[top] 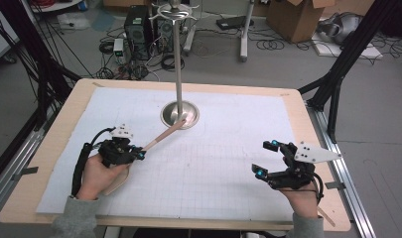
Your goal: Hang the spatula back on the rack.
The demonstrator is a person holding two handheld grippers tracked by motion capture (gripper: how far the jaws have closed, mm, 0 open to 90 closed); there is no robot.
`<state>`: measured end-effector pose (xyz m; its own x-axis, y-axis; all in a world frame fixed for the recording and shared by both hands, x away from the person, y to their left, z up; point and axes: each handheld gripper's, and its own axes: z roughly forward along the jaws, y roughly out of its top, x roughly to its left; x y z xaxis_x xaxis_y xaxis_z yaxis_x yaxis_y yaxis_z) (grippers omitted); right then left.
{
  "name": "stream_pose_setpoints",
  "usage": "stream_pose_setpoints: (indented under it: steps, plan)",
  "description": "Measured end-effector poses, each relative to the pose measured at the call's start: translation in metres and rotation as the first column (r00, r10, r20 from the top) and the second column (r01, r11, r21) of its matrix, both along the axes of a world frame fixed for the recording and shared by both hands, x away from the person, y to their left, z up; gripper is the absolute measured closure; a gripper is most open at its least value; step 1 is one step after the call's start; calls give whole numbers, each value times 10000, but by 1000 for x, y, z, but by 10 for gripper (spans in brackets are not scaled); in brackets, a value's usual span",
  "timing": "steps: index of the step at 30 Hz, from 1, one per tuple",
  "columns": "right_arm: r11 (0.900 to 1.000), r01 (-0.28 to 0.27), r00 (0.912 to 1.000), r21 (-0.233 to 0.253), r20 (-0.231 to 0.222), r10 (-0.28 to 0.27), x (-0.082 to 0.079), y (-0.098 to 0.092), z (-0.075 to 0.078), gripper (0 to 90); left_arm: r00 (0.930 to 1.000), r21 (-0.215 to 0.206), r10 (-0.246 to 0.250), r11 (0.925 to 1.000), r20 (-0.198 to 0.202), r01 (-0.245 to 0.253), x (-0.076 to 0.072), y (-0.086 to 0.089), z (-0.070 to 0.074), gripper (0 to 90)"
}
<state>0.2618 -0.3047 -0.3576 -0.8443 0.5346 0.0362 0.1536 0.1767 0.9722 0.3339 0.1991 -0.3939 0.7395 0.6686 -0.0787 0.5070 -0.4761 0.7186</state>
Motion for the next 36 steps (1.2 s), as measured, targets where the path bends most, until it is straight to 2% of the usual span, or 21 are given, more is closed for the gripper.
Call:
stream_pose_setpoints:
  steps: [3, 7, 12, 28, 36]
  plan:
    - [10000, 7, 10000, -37, -89, -7, 0, 1, 0, 143, 10000, -274, -21, 9996, 42, 23, 0, 5, 4, 780]
    - [10000, 35, 9999, -52, -116, -35, 0, 1, -1, 143, 9997, -435, 56, 9990, 224, -46, -1, 11, 10, 780]
    - [10000, 22, 9999, 0, -115, -22, 0, 0, -1, 143, 9994, -340, 97, 9994, 334, -85, -2, 16, 17, 780]
    - [10000, -21, 10000, 46, -57, 22, 1, 0, -1, 143, 9968, -924, 414, 9951, 677, -351, -1, 42, 54, 780]
    - [10000, -43, 9999, 50, -116, 44, 1, 0, -1, 143, 9945, -1039, 635, 9931, 838, -546, 3, 48, 64, 780]
